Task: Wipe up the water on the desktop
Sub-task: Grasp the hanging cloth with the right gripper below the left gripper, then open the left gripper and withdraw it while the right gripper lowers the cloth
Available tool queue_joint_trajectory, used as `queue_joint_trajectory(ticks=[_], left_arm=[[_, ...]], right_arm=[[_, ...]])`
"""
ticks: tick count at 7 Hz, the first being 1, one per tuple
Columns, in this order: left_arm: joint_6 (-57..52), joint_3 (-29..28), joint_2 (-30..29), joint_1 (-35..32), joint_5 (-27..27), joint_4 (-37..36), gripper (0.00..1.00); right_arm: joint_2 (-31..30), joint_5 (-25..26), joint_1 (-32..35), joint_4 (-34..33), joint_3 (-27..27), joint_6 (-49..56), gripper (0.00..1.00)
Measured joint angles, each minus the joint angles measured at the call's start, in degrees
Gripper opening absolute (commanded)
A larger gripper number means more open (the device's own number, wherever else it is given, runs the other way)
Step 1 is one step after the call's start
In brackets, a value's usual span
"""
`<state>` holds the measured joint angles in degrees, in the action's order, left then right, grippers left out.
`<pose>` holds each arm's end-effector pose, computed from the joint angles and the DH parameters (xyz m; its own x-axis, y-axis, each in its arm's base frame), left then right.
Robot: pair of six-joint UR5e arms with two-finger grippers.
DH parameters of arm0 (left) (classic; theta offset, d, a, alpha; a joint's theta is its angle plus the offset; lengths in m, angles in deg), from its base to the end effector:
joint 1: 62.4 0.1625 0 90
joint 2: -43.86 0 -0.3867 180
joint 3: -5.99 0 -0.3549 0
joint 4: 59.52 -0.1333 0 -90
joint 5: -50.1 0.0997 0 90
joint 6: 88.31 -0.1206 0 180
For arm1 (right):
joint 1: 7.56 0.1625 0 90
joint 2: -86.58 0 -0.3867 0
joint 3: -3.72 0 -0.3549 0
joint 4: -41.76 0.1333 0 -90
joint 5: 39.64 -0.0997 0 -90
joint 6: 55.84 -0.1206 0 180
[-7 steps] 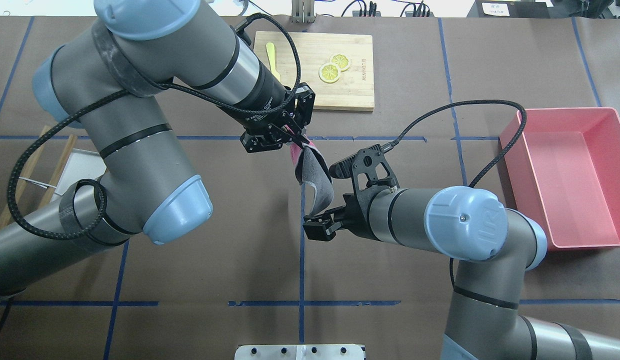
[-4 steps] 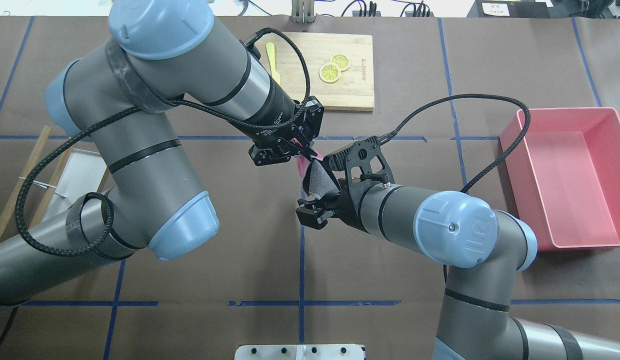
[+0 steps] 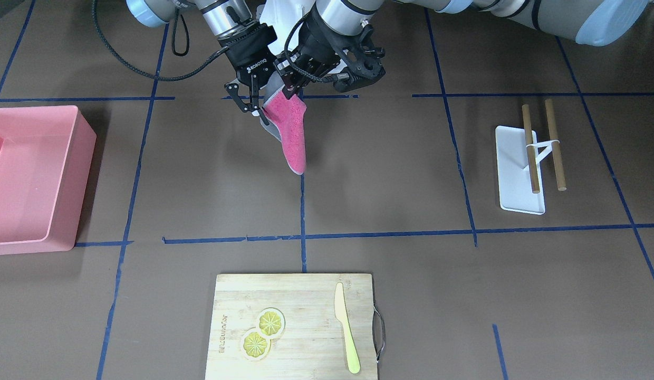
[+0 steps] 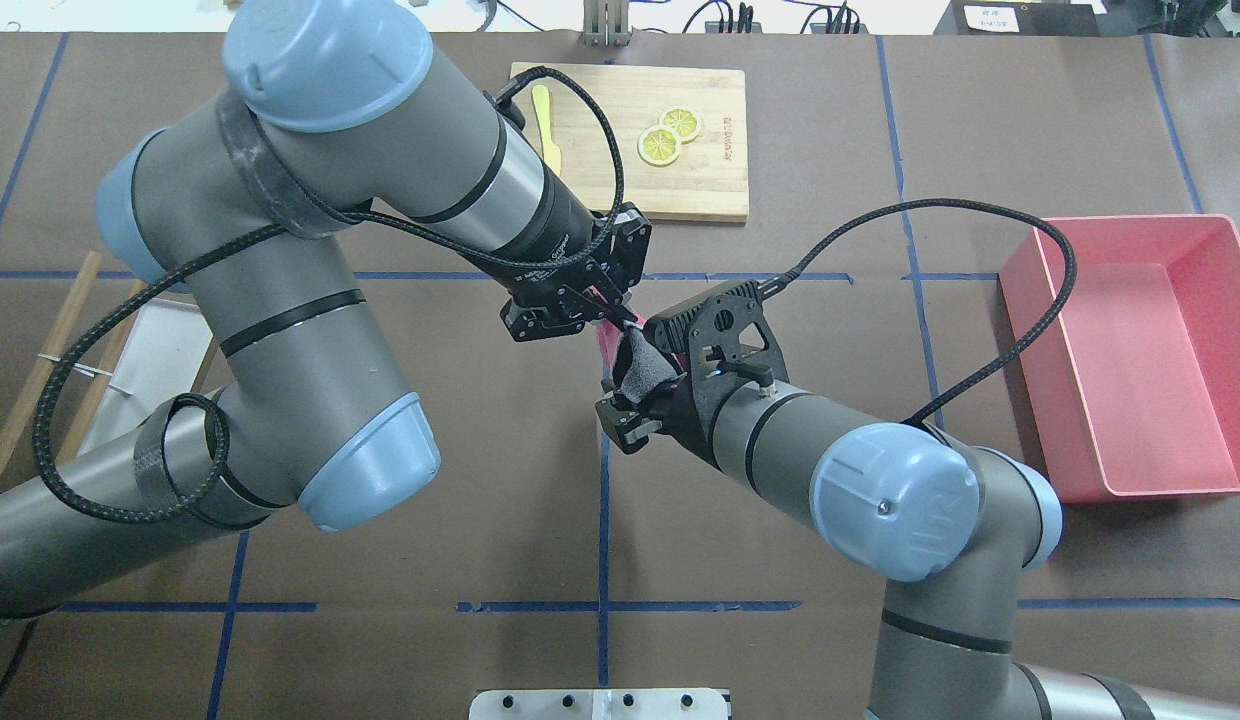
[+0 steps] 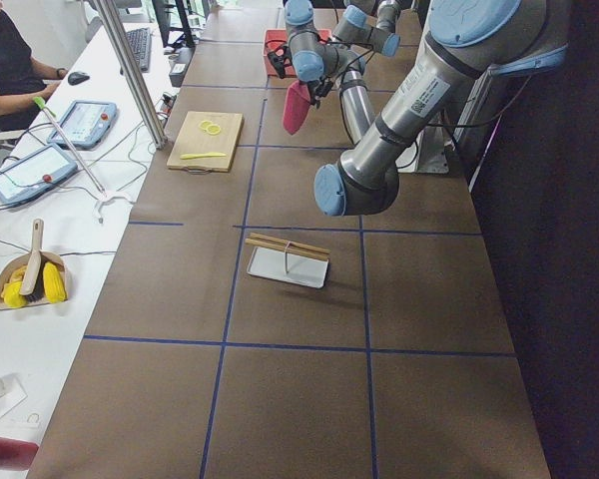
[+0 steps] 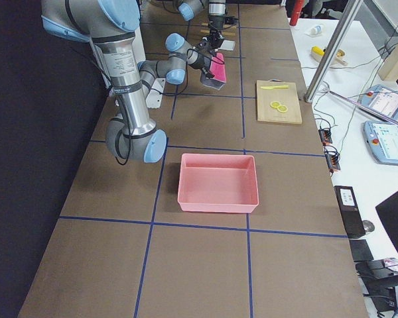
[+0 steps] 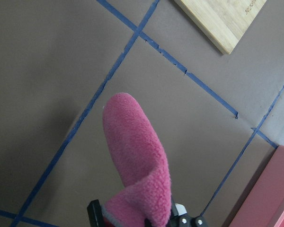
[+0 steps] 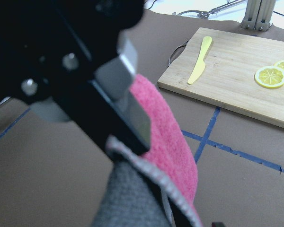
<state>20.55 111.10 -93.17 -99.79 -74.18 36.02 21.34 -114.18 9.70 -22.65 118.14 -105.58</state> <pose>0.4202 -0.4034 0.0579 0.2572 -0.5327 -0.8063 0.1806 0.8461 -0.5015 -0.4592 -0.3159 0.1794 0.5350 -0.4860 0.6911 -0.2435 0.6945 0.6770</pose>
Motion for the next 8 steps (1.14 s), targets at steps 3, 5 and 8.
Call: queue_joint_trajectory(ticks=[3, 5, 8], left_arm=[[-0.20, 0.17, 0.01, 0.04, 0.00, 0.10, 0.64], [-0.71, 0.19, 0.24, -0.05, 0.02, 1.00, 0.82], [-1.14, 1.67, 1.52, -4.04, 0.05, 2.60, 0.83]], right_arm=[[-0.87, 4.75, -1.95, -0.10, 0.24, -0.28, 0.00], [-1.61, 5.64, -2.10, -0.15, 0.31, -0.06, 0.00], [-2.25, 4.08, -2.12, -15.95, 4.49, -6.96, 0.00]])
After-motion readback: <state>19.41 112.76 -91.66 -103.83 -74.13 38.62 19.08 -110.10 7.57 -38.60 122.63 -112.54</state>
